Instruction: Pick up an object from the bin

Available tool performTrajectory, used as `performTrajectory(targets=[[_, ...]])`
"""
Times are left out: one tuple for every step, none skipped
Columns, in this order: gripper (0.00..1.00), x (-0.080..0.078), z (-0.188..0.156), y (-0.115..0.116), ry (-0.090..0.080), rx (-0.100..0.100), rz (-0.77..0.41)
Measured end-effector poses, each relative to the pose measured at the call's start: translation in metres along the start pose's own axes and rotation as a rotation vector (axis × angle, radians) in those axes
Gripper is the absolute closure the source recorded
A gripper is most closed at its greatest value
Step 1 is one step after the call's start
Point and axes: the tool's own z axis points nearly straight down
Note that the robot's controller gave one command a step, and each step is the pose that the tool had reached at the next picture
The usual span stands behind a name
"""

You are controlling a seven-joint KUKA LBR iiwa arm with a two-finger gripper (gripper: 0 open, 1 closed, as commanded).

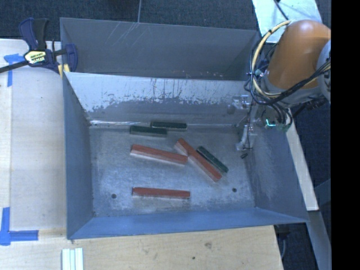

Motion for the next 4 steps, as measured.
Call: performTrajectory(targets=[[0.00, -0.002, -0.004, 0.000, -0.008, 0.001, -0.002], [0.00, 0.006, 0.067, 0.058, -0.011, 0.001, 0.031], [0.00, -0.001, 0.062, 0.088, -0.003, 0.000, 0.028], [0.00, 0.020, 0.063, 0.140, -0.005, -0.002, 0.021]])
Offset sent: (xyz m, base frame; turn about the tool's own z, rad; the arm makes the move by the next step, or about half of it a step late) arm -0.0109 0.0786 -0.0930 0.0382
